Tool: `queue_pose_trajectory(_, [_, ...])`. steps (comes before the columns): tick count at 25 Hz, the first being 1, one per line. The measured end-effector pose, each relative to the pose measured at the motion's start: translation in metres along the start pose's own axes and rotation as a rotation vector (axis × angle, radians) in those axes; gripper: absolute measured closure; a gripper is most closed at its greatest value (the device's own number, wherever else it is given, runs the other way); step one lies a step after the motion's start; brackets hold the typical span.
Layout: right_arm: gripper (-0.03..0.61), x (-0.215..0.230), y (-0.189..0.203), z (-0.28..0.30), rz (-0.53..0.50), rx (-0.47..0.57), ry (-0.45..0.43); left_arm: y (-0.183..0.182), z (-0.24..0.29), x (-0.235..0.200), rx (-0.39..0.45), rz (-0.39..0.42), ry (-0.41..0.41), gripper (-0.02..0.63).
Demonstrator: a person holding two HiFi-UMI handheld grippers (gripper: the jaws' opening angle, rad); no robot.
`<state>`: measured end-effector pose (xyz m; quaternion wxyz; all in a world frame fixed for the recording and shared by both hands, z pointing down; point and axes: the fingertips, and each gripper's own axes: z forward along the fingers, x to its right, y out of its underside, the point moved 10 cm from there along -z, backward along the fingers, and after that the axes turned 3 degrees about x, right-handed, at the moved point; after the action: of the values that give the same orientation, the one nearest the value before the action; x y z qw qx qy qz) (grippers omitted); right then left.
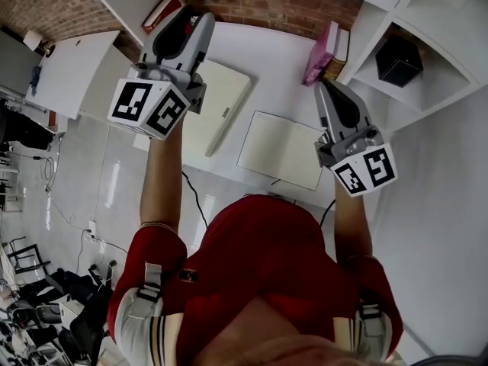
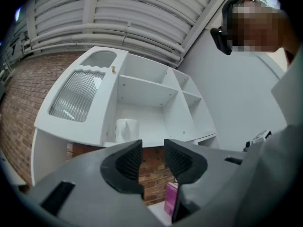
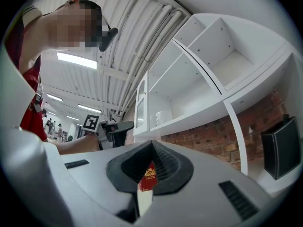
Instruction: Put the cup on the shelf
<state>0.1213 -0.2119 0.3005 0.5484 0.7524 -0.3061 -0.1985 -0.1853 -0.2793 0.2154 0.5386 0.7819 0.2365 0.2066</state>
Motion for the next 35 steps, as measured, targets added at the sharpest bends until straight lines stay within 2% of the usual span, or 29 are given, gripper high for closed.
queue_pose_trajectory(6, [0.581,-0.013,0.0,0.005,0.003,-0.002,-0.019,0.02,-0.036,0.037,-0.04,-0.015,0.105,0.515])
queue_pose_trajectory(9, [0.581,-0.02,0.002,0.004,0.008,0.0,-0.025,0.029,-0.049,0.051,-0.039,-0.045,0.122,0.566])
queue_pose_trajectory(14, [0.581,-0.033,0.005,0.0,0.013,0.004,-0.029,0.04,-0.068,0.071,-0.048,-0.079,0.136,0.606])
queue_pose_trajectory(23, [0.581,-0.045,0.015,-0.007,0.013,-0.007,-0.013,0.06,-0.086,0.1,-0.074,-0.08,0.167,0.607])
queue_pose_trajectory(35, [0.581,-0.047,0.026,-0.015,0.0,-0.035,-0.003,0.066,-0.092,0.097,-0.076,-0.108,0.162,0.607])
